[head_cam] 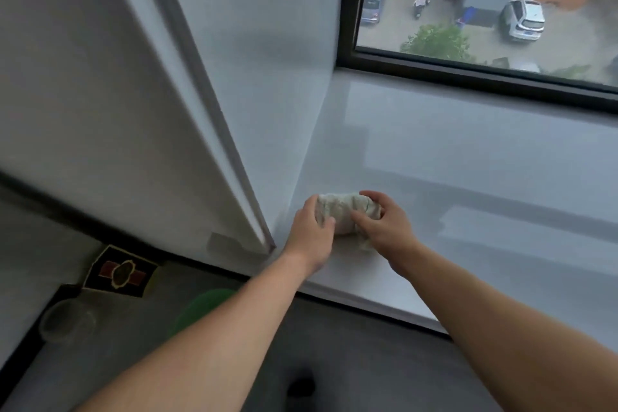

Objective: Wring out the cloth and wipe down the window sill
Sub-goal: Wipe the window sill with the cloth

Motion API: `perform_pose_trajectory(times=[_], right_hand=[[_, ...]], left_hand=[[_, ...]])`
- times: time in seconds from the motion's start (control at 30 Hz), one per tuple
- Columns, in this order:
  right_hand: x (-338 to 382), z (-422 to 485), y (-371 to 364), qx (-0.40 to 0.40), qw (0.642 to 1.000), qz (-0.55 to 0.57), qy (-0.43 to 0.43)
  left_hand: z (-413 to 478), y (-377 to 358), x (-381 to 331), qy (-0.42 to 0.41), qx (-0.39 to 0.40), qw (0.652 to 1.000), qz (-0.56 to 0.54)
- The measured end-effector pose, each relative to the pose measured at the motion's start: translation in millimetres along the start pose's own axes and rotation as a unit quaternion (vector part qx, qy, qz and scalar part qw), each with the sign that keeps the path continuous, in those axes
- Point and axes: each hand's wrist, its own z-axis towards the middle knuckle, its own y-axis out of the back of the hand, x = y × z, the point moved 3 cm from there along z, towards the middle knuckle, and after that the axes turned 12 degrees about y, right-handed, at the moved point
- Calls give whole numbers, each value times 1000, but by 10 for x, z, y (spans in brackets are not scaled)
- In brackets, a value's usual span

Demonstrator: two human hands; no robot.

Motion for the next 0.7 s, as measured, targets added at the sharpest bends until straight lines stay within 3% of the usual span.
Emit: perform_pose_trajectory(times=[0.33, 0.5, 0.57, 0.6, 0.7], right_hand=[[56, 1115, 306, 86, 990, -73, 85], [42, 1750, 495, 56, 983, -116, 131], [86, 1937, 564, 41, 952, -216, 214], [119, 2004, 554, 60, 918, -278, 275], [116, 2151, 431, 202, 816, -375, 391]], left_hand=[[779, -221, -480, -12, -109, 994, -21], [1315, -326, -868, -29, -105, 993, -49], [1491, -383, -1013, -32, -94, 993, -58], [1569, -402, -1079, -37, -88, 994, -57], [1747, -345, -1176, -73, -144, 987, 18]])
